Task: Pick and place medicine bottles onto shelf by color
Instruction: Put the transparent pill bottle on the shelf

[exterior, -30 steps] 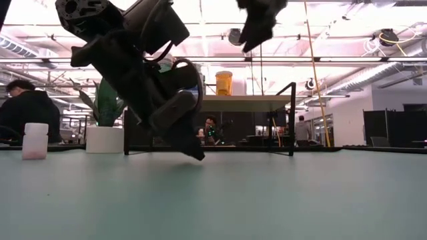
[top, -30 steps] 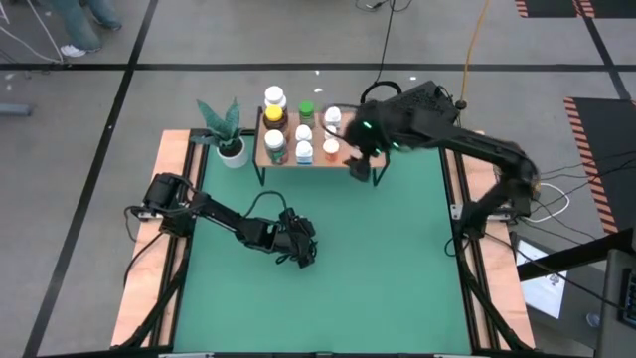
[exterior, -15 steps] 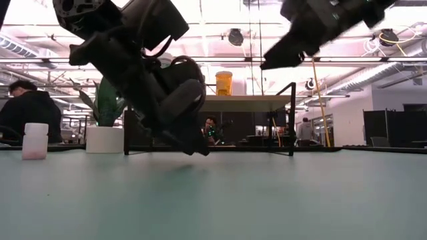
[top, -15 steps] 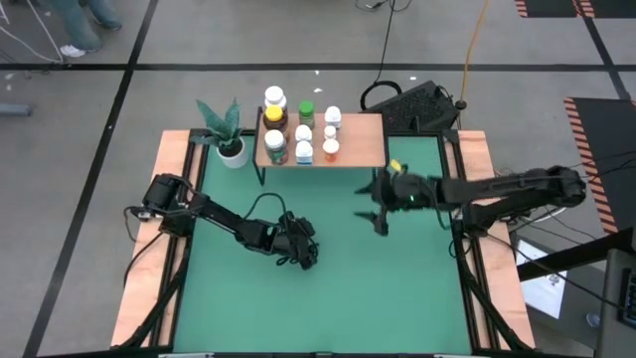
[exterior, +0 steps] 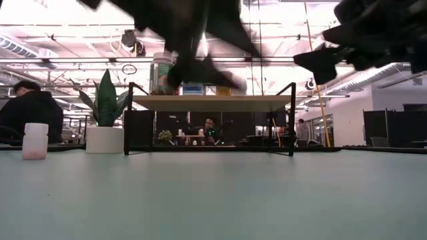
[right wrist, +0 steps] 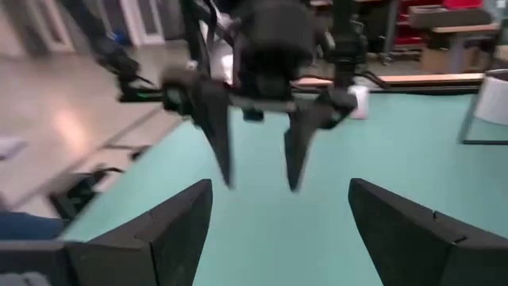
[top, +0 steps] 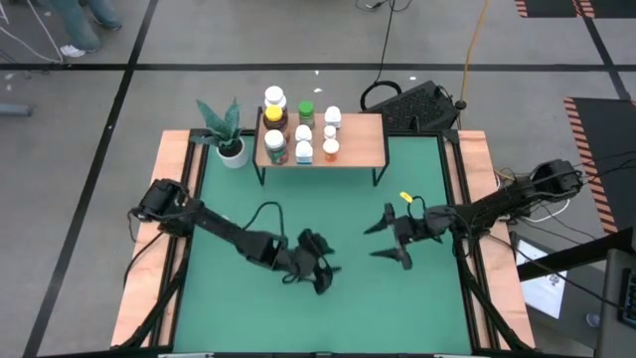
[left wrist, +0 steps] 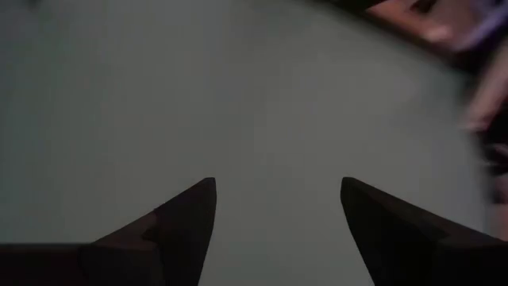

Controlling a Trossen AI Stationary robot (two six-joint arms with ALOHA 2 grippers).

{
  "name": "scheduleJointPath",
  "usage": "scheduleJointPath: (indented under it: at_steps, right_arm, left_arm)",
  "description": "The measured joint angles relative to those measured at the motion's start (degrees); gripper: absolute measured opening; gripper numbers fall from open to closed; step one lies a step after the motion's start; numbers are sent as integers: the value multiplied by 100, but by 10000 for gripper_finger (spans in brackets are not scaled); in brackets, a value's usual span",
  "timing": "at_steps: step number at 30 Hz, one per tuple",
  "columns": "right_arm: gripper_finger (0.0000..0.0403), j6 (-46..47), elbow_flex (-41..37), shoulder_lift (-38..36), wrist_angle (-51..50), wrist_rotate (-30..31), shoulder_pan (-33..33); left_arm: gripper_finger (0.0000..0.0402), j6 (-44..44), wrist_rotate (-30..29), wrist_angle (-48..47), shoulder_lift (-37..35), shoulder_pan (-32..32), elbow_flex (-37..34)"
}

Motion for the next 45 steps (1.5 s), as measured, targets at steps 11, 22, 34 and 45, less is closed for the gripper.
scheduleJointPath:
  at_steps: [11, 22, 34, 45]
  right_arm:
    - [288, 79, -304, 1, 305, 336, 190]
    - [288, 289, -304, 4, 460, 337, 191]
    - [288, 399, -304, 4, 390, 321, 196]
    - [288, 357, -304, 3, 385, 321, 196]
  left_arm:
    - [273, -354, -2793, -2582, -8, -1800, 1370]
    - [273, -5133, -3514, -6969, -396, -2751, 1117]
    - [273, -7417, -1663, -7870, -393, -3200, 274]
    - [273, -9042, -1110, -8508, -393, -3789, -430]
